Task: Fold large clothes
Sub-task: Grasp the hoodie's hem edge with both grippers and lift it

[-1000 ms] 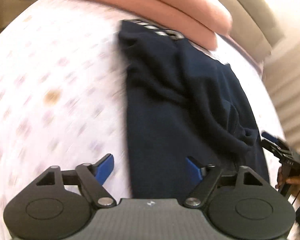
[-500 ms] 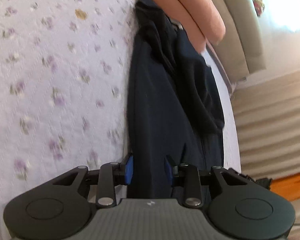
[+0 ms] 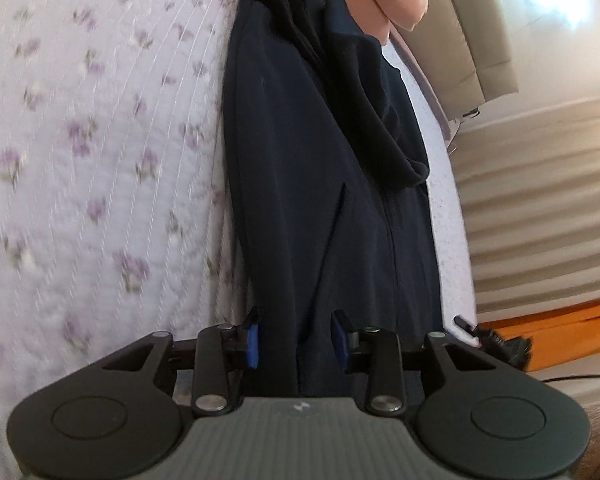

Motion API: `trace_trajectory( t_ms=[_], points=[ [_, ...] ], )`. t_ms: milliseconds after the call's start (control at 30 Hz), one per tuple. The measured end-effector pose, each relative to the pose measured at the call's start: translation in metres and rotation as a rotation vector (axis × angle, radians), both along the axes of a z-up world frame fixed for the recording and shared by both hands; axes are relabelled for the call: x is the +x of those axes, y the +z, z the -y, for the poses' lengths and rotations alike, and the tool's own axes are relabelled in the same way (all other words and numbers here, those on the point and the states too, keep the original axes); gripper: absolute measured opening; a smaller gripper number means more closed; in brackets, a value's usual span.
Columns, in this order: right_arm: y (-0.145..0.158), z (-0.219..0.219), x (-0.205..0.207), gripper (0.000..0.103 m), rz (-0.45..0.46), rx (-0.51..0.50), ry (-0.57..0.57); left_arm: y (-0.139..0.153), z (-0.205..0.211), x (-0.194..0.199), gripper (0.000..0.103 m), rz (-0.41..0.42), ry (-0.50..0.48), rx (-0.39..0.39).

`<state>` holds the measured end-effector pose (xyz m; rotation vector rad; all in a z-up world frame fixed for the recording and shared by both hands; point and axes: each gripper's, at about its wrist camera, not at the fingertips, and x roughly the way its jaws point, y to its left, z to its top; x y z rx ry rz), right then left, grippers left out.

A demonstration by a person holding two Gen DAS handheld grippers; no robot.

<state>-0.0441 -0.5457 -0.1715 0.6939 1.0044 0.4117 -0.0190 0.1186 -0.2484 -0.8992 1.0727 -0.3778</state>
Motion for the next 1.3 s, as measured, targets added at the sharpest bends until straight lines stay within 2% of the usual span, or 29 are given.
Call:
trace_trajectory(
  t_ms=[133, 267, 400, 467, 500, 533, 567, 600, 633, 700, 800, 867, 933, 1100, 1300],
  points=[
    [-0.008, 0.000, -0.011, 0.077, -0.062, 0.096, 0.040, -0.006, 0.011, -0.001, 0.037, -0.022, -0.020, -0.026],
    [-0.017, -0.005, -0.029, 0.072, -0.135, 0.148, 0.078, -0.007, 0.019, -0.009, 0.038, -0.044, -0.035, -0.052],
    [-0.022, -0.012, -0.039, 0.069, -0.175, 0.148, 0.108, -0.010, 0.032, -0.019, 0.038, -0.057, -0.084, -0.057],
    [-0.026, -0.017, -0.043, 0.059, -0.211, 0.144, 0.136, -0.012, 0.039, -0.021, 0.039, -0.062, -0.099, -0.065],
    [-0.025, -0.019, -0.045, 0.057, -0.199, 0.131, 0.132, -0.014, 0.040, -0.020, 0.041, -0.061, -0.102, -0.067],
    [-0.024, -0.019, -0.045, 0.050, -0.199, 0.122, 0.125, -0.015, 0.043, -0.021, 0.042, -0.061, -0.101, -0.069],
    [-0.023, -0.018, -0.046, 0.022, -0.204, 0.125, 0.111, -0.016, 0.045, -0.021, 0.041, -0.066, -0.104, -0.074],
    [-0.022, -0.016, -0.047, 0.011, -0.204, 0.143, 0.090, -0.017, 0.047, -0.023, 0.040, -0.068, -0.109, -0.077],
    [-0.019, -0.015, -0.049, 0.012, -0.186, 0.165, 0.073, -0.016, 0.049, -0.023, 0.030, -0.064, -0.113, -0.069],
    [-0.007, -0.017, -0.054, 0.011, -0.131, 0.157, 0.069, -0.007, 0.050, -0.027, 0.008, -0.023, -0.124, 0.002],
    [0.008, -0.021, -0.059, 0.011, -0.082, 0.151, 0.045, 0.011, 0.039, -0.036, 0.007, 0.039, -0.080, 0.023],
    [0.013, -0.023, -0.058, 0.010, -0.062, 0.125, 0.030, 0.013, 0.035, -0.036, 0.007, 0.037, -0.051, 0.000],
    [0.012, -0.025, -0.056, 0.010, -0.067, 0.128, 0.020, 0.015, 0.037, -0.036, 0.007, 0.040, -0.057, 0.037],
    [0.027, -0.020, -0.054, 0.010, -0.028, 0.211, -0.018, 0.034, 0.033, -0.042, 0.007, 0.095, -0.024, 0.018],
    [0.079, -0.025, -0.013, 0.010, 0.104, 0.302, -0.017, 0.070, 0.025, -0.030, 0.007, 0.185, 0.052, -0.023]
  ],
)
